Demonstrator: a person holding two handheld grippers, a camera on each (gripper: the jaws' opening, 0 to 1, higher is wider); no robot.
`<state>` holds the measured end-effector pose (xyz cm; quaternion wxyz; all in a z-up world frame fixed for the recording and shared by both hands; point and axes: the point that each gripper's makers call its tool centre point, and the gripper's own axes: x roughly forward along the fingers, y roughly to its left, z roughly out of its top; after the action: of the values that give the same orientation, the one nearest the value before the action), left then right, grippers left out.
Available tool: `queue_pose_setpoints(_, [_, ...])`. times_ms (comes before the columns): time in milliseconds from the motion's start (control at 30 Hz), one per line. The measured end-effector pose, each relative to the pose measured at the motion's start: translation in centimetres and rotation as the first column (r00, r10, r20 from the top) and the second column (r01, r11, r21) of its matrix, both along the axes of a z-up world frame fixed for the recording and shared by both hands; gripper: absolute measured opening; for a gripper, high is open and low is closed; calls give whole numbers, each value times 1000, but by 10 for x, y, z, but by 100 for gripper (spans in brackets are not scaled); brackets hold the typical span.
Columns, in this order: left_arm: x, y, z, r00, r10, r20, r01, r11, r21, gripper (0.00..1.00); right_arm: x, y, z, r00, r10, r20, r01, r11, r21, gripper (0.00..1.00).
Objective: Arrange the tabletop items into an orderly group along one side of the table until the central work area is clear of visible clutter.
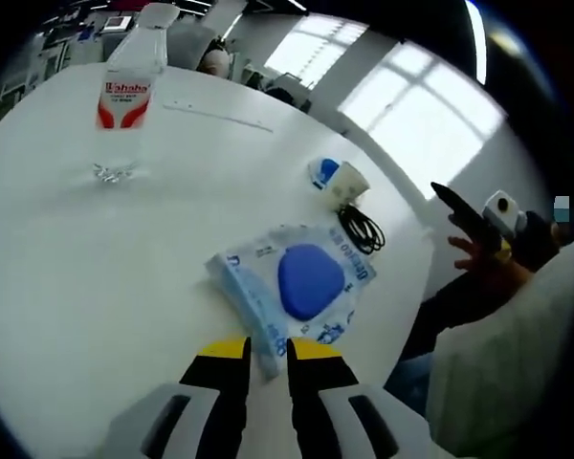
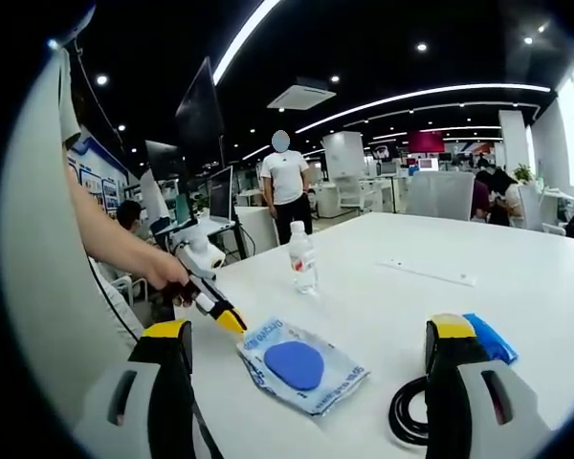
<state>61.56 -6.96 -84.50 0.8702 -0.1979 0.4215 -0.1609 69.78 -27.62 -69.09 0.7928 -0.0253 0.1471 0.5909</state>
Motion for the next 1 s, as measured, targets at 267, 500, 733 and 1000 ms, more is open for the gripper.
queue_pose_setpoints(267, [17, -8, 23, 996, -27, 89, 24, 999, 34, 18, 1, -1, 0, 1000, -1, 4, 1, 1000, 2, 98])
queue_pose_setpoints(500, [31, -18, 37, 986, -66, 153, 58, 997, 58, 22, 2, -3, 0, 1000, -6, 4, 6, 1000, 3, 98])
queue_pose_setpoints(733, [40, -28, 48, 976, -93, 196, 79, 994, 79, 25, 4, -8, -1, 1000, -15, 5, 15, 1000, 3, 98])
queue_pose_setpoints(1000, [50, -34, 52, 965, -121, 231, 102, 990, 93, 28, 3, -12, 0, 1000, -28, 5, 28, 1000, 5, 98])
